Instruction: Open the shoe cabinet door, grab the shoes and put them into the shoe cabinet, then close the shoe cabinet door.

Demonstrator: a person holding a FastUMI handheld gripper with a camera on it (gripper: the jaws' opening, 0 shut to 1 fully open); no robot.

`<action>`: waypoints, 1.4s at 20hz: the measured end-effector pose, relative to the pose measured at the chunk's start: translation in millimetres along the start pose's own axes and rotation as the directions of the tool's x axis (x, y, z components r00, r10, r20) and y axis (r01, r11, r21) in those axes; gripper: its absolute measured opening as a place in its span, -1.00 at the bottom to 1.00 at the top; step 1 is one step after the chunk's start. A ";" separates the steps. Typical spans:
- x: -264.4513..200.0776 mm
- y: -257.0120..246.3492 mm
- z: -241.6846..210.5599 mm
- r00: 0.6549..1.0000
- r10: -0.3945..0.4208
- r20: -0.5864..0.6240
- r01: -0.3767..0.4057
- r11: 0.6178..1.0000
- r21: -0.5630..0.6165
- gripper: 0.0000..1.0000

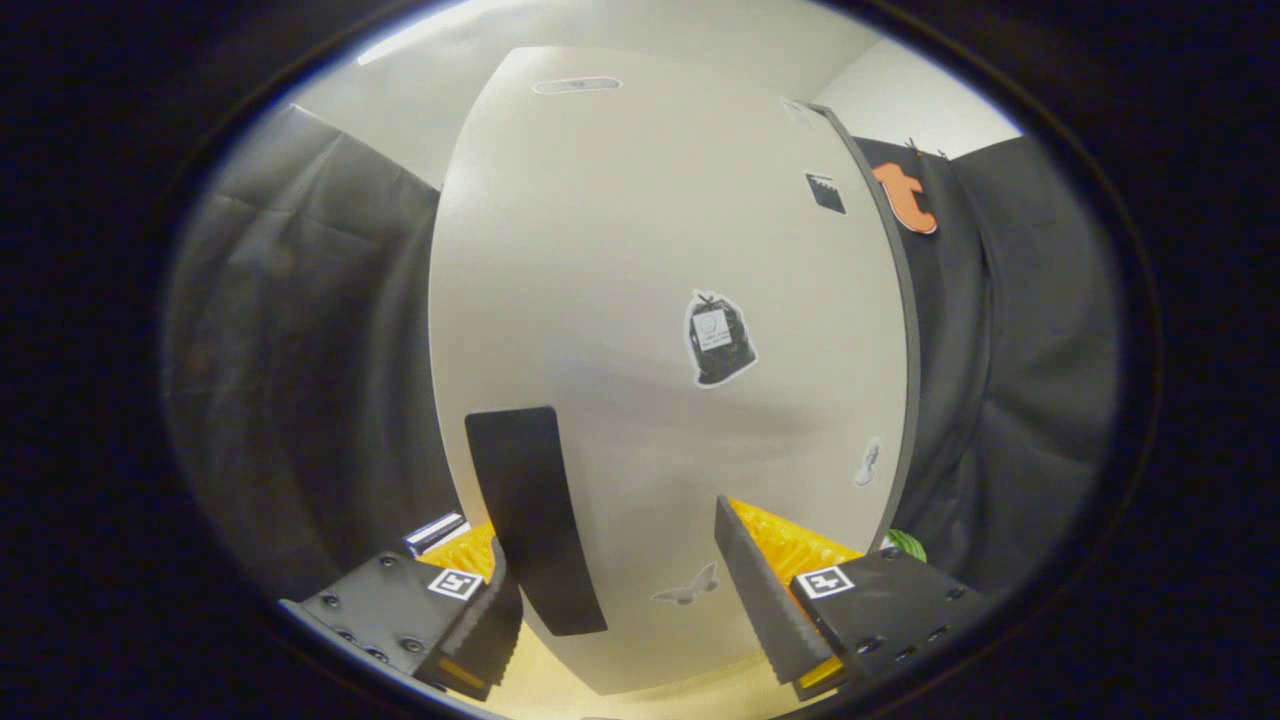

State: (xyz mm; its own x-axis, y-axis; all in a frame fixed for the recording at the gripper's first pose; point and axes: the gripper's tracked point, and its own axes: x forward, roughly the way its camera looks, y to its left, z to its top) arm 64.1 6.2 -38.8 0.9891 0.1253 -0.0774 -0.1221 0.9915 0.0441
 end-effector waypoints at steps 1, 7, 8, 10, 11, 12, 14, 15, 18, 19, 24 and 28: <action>5.1 3.8 -2.4 1.000 0.001 0.002 -0.001 1.000 0.000 0.97; 34.4 15.3 -3.9 1.000 0.003 0.017 -0.003 1.000 0.001 0.99; 37.5 16.8 -3.8 1.000 0.006 0.020 -0.006 1.000 0.003 0.99; 41.0 18.1 -3.9 1.000 0.003 0.031 -0.003 1.000 -0.008 0.99; 43.8 17.8 -3.5 0.999 -0.004 0.040 0.004 1.000 -0.021 1.00; 45.9 17.6 -3.0 0.999 -0.010 0.044 0.011 0.999 -0.032 1.00; 48.2 17.7 -3.6 0.998 -0.017 0.055 0.020 0.999 -0.039 1.00; 48.0 18.2 -4.0 0.998 -0.021 0.057 0.023 0.999 -0.040 1.00; 47.4 19.0 -3.5 0.998 -0.032 0.062 0.035 0.998 -0.044 1.00; 47.1 19.5 -3.0 0.997 -0.032 0.066 0.035 0.998 -0.043 1.00; 47.9 24.0 -2.9 0.997 -0.018 0.071 0.021 0.999 -0.041 1.00; 49.9 24.0 -4.0 0.997 -0.019 0.071 0.022 0.999 -0.041 1.00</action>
State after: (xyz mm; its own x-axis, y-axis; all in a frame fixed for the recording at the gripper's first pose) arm 110.2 36.3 -45.6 0.9946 0.1039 -0.0072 -0.1039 0.9946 0.0018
